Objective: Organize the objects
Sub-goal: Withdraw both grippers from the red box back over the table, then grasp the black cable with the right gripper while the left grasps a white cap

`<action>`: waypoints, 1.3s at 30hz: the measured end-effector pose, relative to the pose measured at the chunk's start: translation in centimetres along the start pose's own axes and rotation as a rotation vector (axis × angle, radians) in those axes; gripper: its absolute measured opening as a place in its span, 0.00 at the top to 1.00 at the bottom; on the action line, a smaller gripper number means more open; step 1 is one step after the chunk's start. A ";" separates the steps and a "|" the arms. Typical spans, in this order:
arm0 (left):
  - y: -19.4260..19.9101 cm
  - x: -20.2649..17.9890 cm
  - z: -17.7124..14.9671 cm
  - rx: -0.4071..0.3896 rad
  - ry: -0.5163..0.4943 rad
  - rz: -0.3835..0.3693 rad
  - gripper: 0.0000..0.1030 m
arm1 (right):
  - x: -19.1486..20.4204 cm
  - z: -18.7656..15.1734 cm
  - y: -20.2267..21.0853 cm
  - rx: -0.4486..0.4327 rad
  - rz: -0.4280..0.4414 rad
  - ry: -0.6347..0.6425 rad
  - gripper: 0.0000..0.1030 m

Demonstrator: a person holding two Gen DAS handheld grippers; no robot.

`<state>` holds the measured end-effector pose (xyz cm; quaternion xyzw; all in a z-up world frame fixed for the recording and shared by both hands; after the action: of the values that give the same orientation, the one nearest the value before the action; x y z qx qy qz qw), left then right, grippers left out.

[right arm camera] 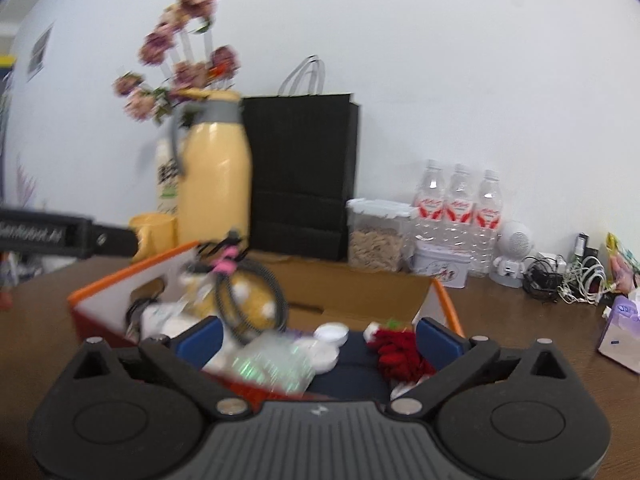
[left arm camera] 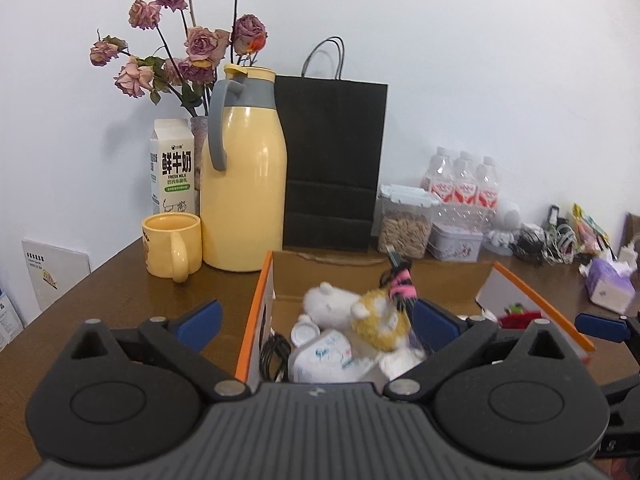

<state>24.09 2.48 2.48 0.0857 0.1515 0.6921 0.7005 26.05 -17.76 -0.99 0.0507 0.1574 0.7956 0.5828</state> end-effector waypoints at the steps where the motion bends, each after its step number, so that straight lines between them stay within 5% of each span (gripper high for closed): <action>1: 0.3 0.0 -0.3 0.007 -0.006 -0.003 0.00 | 0.3 -0.3 0.4 0.009 0.012 0.016 0.00; 7: 1.1 0.3 -2.7 0.077 -0.046 -0.003 0.00 | 2.4 -2.9 1.6 0.121 0.053 0.125 0.02; 13: 1.5 1.3 -5.4 0.160 -0.047 0.018 0.00 | 3.9 -4.8 1.5 0.205 0.118 0.152 0.16; 18: 1.8 1.4 -6.4 0.191 -0.042 0.011 0.00 | 4.2 -5.4 0.9 0.257 0.160 0.124 0.43; 31: 1.5 -1.1 -7.1 0.221 -0.079 -0.070 0.00 | 4.7 -5.7 0.6 0.301 0.247 0.074 0.78; 33: 1.3 -1.8 -7.3 0.234 -0.093 -0.088 0.00 | 4.7 -5.7 0.6 0.302 0.258 0.069 0.93; 39: 0.6 -3.3 -8.1 0.268 -0.122 -0.121 0.00 | 4.2 -5.6 0.7 0.296 0.253 0.033 0.96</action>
<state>20.88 -1.49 -4.63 0.2110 0.2042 0.6157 0.7312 22.64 -15.06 -6.50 0.1420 0.2745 0.8314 0.4618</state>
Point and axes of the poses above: each gripper's, at about its wrist camera, not at the fingertips, and y roughly against the way its jaws point, x to its left, z to its top, the point moved 5 cm from there along -y, roughly the way its jaws point, and after that the axes turned 4 degrees about -z, right-handed, at the moved point
